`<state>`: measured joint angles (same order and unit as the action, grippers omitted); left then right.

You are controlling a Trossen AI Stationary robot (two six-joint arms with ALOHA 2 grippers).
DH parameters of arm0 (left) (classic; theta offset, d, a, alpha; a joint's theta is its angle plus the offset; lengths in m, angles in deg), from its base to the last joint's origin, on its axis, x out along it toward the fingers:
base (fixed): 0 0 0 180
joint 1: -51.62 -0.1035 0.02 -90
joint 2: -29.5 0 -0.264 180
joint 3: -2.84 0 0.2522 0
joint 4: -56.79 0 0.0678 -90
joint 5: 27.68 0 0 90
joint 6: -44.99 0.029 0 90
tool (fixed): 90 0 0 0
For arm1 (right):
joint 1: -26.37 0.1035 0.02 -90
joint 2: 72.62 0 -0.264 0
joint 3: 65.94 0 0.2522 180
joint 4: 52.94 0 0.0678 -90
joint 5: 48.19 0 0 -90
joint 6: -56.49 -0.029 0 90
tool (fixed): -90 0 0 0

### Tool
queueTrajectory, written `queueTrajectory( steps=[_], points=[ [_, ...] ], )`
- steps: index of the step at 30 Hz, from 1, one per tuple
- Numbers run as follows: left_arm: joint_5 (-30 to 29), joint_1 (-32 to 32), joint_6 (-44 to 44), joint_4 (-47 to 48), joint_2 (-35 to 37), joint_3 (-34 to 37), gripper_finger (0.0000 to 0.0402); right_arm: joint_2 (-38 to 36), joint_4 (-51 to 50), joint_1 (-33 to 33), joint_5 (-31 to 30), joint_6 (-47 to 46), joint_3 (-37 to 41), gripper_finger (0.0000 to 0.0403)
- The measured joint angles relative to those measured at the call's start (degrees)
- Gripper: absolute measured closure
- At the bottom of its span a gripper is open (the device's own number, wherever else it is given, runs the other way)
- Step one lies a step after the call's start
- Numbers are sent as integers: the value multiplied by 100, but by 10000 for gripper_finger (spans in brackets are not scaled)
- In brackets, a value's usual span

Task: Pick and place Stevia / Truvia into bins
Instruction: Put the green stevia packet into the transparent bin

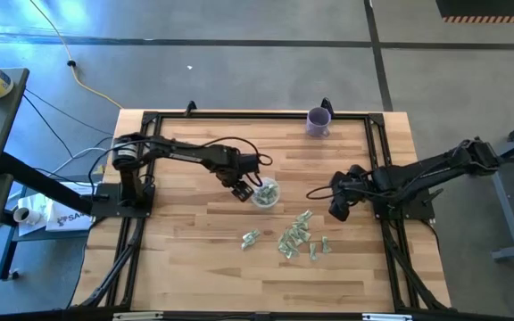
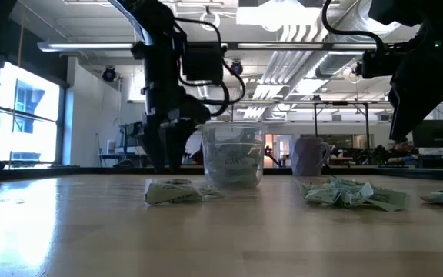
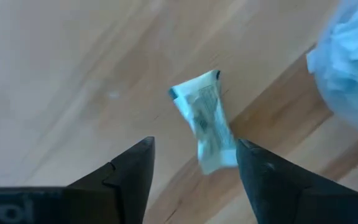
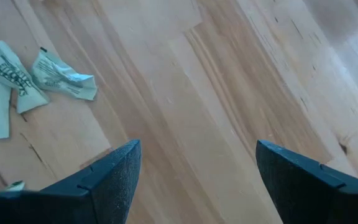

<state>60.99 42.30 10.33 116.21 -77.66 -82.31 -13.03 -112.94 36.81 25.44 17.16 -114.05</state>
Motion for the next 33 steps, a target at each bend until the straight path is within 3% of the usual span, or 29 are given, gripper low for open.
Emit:
queueTrajectory(
  steps=[8,21,28,33],
  points=[
    [105,-7,-6,-605,-319,-25,145,2,-18,-112,161,85,0,96],
    [39,-119,485,-276,-383,-113,322,2,-63,-116,194,40,-4,96],
    [55,-118,774,-229,-388,-177,375,2,-66,-116,185,-12,-4,96],
    [-83,-174,1012,-26,-180,-196,380,2,-75,-116,182,-70,-4,96]
  ],
)
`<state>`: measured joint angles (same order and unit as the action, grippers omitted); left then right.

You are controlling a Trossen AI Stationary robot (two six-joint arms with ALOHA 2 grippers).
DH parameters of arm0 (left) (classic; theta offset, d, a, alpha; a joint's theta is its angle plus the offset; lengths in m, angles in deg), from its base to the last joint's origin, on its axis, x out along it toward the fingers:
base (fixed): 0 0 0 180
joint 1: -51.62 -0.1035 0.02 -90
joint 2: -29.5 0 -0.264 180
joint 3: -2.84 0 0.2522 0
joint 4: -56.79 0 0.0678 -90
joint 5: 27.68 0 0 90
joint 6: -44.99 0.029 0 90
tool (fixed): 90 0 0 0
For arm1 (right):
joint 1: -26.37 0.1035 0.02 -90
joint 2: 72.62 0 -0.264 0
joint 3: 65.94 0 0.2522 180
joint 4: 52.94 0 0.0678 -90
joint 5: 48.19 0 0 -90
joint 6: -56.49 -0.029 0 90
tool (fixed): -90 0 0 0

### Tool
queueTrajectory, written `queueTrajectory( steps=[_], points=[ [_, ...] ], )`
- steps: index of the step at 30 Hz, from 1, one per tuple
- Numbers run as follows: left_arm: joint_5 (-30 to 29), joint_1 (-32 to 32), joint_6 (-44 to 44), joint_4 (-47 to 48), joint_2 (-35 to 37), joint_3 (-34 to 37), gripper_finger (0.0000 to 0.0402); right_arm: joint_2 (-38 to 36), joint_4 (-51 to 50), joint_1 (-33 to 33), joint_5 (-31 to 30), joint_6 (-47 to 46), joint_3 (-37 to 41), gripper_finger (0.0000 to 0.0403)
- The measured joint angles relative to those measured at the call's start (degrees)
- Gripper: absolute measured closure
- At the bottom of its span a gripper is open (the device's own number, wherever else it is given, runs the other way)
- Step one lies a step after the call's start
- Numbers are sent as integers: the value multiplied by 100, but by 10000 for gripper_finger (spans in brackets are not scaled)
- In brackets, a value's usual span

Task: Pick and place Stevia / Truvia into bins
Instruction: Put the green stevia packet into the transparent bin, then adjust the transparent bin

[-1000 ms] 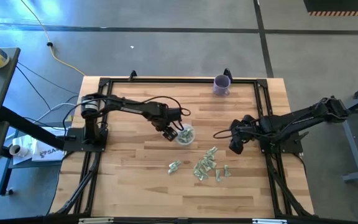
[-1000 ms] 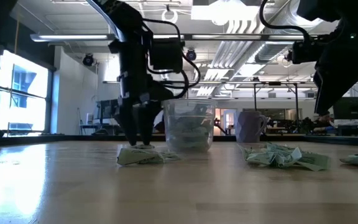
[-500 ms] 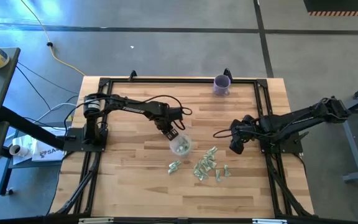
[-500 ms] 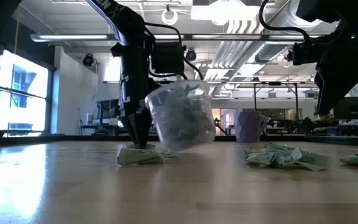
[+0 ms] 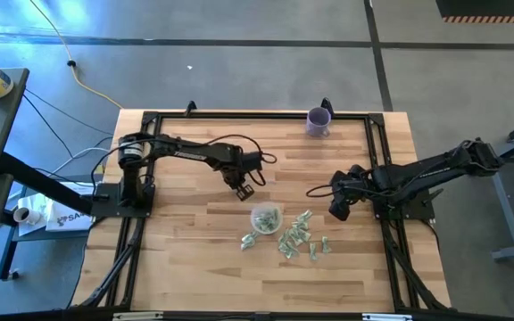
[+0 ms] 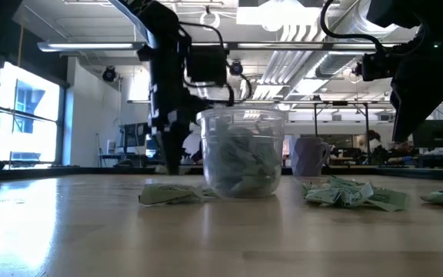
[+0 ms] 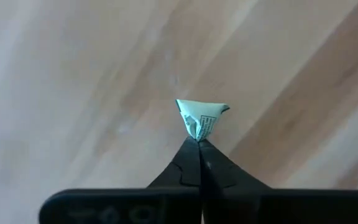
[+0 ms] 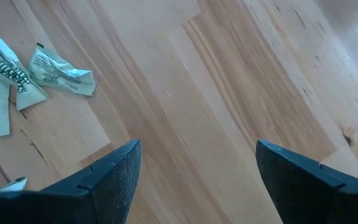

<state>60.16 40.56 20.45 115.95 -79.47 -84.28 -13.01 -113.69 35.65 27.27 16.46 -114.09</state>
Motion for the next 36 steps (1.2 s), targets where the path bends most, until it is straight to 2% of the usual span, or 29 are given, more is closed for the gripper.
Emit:
queueTrajectory(
  steps=[4,8,13,19,26,29,33,36],
  points=[
    [172,-30,283,329,480,-444,380,-2,-44,0,10,0,0,96],
    [859,282,521,123,980,-952,380,-1,-72,0,3,52,0,96],
    [1303,926,325,191,911,-1222,380,-1,-78,0,-1,119,0,96],
    [1057,1645,-205,-364,590,-1231,374,-1,-78,13,-2,233,0,96],
    [847,1663,-77,-1155,175,-1231,334,0,-65,13,22,434,0,96],
    [896,1673,-231,-1066,112,-1230,329,-2,-61,13,145,412,0,96],
    [623,1674,-439,-670,97,-1226,327,-1,-67,13,338,274,0,96],
    [834,1739,-452,-561,279,-1298,329,0,-74,34,461,258,0,96]
  ],
)
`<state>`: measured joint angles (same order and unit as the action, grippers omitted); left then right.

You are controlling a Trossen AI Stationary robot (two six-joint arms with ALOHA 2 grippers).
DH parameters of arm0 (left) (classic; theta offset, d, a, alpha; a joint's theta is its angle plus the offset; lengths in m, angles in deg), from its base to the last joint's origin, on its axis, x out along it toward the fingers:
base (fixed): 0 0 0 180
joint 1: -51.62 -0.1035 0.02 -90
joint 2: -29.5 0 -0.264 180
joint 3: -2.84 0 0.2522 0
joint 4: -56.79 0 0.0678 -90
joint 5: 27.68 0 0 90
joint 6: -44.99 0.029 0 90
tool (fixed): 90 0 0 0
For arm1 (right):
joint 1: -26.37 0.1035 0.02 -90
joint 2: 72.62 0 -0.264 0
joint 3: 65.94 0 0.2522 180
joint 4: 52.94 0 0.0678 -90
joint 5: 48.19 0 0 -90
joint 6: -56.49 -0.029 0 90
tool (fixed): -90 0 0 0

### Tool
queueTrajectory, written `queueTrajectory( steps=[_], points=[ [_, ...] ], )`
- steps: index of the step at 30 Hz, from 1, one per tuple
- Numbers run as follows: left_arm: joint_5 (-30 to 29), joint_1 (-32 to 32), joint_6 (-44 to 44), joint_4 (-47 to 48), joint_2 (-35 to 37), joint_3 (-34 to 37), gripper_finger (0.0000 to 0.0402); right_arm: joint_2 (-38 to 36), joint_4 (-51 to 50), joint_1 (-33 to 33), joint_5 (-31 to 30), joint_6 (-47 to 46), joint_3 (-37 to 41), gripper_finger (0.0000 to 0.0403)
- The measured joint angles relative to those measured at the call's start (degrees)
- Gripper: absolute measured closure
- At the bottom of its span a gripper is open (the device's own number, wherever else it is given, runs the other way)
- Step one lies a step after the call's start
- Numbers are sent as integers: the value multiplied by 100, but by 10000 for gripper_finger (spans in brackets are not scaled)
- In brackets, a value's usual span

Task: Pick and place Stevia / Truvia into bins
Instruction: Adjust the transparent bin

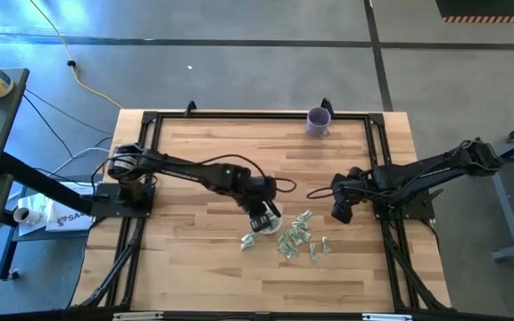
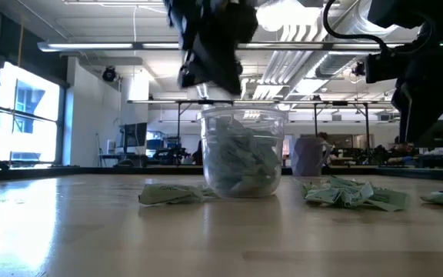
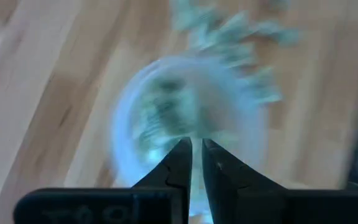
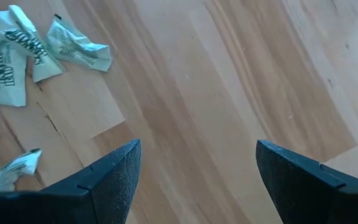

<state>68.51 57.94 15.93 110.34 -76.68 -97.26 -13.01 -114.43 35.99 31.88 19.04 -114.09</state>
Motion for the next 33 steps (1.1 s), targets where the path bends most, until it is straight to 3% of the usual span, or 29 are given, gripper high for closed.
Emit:
queueTrajectory(
  steps=[6,11,17,20,33],
  points=[
    [508,625,1724,-11,88,-91,363,0,-56,249,-292,-3,0,96],
    [405,1055,2561,-136,-229,-75,380,0,-52,339,-358,-13,0,96],
    [-388,1223,2521,-876,-708,-77,363,0,-91,335,-341,-10,0,96],
    [-845,1245,2170,-1179,-823,-82,374,-2,-128,357,-317,-57,0,96],
    [-1593,1068,1652,-1119,-1189,-90,358,0,-136,368,-336,-266,0,96]
  ],
)
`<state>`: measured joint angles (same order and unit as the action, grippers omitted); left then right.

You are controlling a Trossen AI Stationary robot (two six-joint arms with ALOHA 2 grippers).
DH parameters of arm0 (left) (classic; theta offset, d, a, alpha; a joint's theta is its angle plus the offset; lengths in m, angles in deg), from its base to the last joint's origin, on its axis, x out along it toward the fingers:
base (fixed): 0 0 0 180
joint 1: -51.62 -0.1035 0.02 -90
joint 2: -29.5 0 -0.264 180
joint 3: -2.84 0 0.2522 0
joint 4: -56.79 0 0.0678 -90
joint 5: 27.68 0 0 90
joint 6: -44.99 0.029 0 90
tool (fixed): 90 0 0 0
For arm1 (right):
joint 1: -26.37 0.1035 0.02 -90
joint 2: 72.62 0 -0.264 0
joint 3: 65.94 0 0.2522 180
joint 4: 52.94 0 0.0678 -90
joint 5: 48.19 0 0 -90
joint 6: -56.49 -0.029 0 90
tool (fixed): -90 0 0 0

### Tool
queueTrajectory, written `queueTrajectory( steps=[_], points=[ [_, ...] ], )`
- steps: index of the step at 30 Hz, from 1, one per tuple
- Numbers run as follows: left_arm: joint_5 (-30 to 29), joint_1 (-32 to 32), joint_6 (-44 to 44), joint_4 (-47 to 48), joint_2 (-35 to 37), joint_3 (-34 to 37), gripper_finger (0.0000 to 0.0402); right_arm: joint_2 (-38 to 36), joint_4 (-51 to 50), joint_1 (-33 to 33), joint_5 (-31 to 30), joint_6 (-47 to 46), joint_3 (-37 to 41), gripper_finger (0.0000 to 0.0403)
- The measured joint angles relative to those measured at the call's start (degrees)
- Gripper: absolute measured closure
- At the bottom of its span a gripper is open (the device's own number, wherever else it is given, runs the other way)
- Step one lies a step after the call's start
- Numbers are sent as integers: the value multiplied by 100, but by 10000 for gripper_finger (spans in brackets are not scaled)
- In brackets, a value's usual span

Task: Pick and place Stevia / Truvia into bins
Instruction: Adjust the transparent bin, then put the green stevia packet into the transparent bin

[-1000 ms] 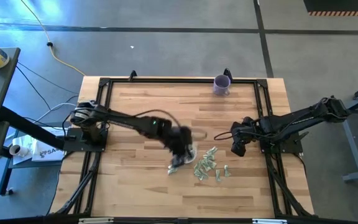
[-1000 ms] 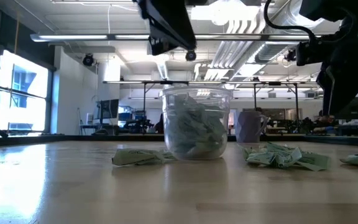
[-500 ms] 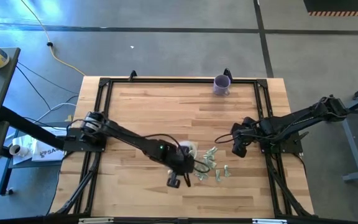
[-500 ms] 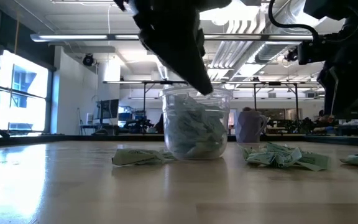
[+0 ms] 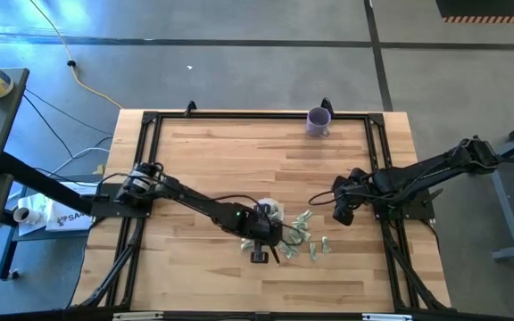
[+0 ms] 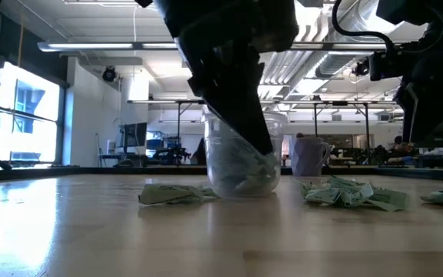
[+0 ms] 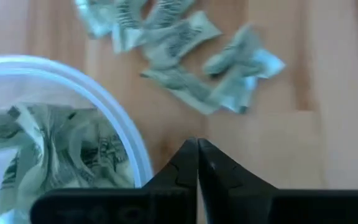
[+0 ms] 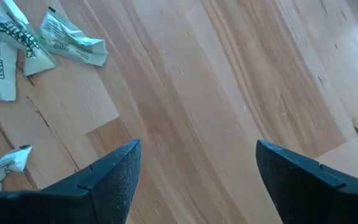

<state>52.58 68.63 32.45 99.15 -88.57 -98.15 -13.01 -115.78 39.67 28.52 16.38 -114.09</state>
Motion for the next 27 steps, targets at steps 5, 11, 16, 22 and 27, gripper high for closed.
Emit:
queueTrajectory(
  steps=[5,11,16,22,27],
  points=[
    [-264,-250,10,165,-17,13,380,0,-4,0,-3,-55,0,96],
    [-109,-248,217,574,392,13,340,0,-22,0,17,-58,0,96],
    [-92,30,308,1416,958,13,323,-1,-43,0,-37,-39,0,96],
    [-44,324,-823,2300,1187,114,320,-1,-32,0,-306,103,1,96],
    [6,618,-1711,1854,1183,646,307,0,11,0,-374,156,2,96]
  ],
)
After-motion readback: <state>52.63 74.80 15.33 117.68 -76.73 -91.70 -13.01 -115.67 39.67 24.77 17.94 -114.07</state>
